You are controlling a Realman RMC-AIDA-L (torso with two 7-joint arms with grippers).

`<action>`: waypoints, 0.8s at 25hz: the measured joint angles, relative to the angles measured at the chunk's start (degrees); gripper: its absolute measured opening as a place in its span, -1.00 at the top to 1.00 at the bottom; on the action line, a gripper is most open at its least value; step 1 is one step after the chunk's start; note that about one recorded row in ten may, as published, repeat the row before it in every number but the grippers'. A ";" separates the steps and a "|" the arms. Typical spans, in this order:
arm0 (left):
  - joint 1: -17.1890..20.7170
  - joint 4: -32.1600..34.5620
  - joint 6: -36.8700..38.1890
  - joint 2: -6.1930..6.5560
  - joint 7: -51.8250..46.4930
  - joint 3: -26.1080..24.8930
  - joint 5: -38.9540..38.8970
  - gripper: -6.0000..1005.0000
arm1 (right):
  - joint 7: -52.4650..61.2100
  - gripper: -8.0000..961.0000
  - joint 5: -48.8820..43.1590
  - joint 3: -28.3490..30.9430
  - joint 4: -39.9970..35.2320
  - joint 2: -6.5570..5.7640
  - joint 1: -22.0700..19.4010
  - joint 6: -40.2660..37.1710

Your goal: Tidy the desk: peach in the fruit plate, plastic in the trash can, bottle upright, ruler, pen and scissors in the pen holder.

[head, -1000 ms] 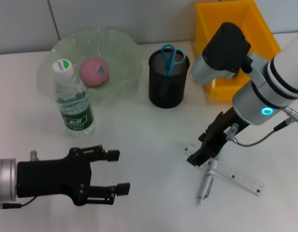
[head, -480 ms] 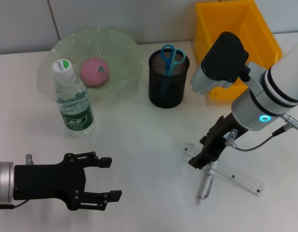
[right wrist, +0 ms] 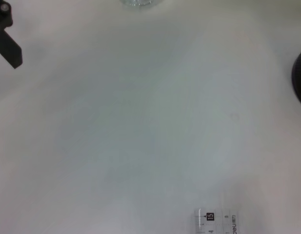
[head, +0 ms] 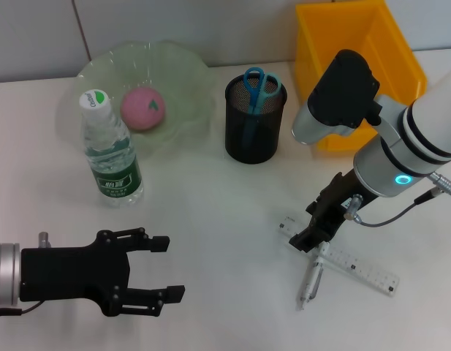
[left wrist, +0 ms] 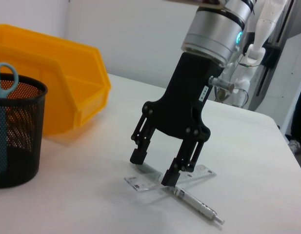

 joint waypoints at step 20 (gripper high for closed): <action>0.00 -0.09 0.21 -0.30 -0.12 -0.49 0.10 -0.71 | -0.57 -0.41 0.98 -2.95 2.81 0.06 0.72 3.95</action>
